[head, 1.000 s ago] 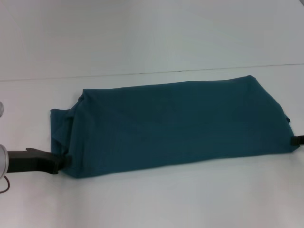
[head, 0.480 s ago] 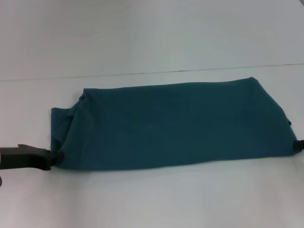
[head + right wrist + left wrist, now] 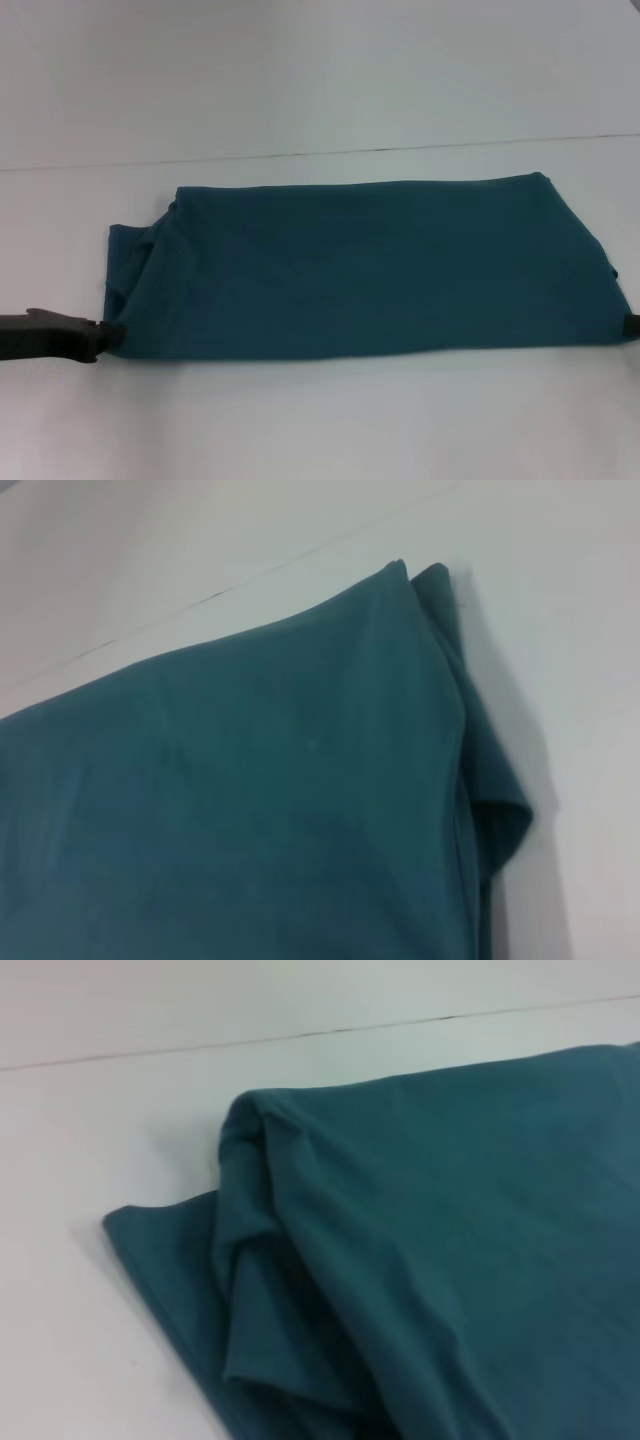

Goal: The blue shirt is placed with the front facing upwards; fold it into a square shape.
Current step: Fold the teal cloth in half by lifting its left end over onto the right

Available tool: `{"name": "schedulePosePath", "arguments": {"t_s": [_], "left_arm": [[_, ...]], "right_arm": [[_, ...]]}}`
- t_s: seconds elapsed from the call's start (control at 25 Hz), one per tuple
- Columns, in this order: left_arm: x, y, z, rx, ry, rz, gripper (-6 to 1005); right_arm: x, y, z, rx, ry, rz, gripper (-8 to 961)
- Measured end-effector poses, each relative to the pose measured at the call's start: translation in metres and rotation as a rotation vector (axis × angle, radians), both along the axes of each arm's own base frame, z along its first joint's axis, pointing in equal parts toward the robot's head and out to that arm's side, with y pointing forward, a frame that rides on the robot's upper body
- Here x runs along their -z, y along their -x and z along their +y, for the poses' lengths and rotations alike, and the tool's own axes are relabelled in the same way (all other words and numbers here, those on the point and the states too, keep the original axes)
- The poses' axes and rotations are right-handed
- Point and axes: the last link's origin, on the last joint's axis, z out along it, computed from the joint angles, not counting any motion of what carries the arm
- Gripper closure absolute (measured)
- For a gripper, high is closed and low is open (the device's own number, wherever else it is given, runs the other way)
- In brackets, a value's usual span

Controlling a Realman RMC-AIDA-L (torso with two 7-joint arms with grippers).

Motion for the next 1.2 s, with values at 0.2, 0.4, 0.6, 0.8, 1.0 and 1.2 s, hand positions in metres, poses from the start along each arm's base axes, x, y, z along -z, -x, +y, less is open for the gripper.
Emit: {"name": "schedulePosePath", "arguments": {"t_s": [0.2, 0.4, 0.6, 0.8, 1.0, 1.2], "left_arm": [[-0.003, 0.003, -0.001, -0.010, -0.012, -0.004, 979], [-0.003, 0.004, -0.002, -0.014, -0.013, -0.002, 969], [-0.004, 0.005, -0.003, -0.017, -0.015, -0.002, 960], [-0.003, 0.003, -0.003, -0.012, -0.008, -0.013, 951], [-0.001, -0.002, -0.004, -0.014, 0.012, -0.036, 941], [-0.004, -0.004, -0.003, -0.041, 0.007, -0.051, 932]], "right_arm": [[-0.002, -0.003, -0.003, 0.009, -0.010, 0.004, 912], [-0.003, -0.003, -0.003, 0.011, -0.012, 0.003, 909], [-0.003, -0.004, -0.003, 0.011, -0.013, 0.002, 906], [-0.004, -0.002, -0.001, 0.004, -0.023, 0.009, 903], [-0.006, 0.008, 0.004, -0.046, -0.029, 0.042, 900], [-0.015, 0.015, 0.010, -0.082, -0.038, 0.043, 897]]}}
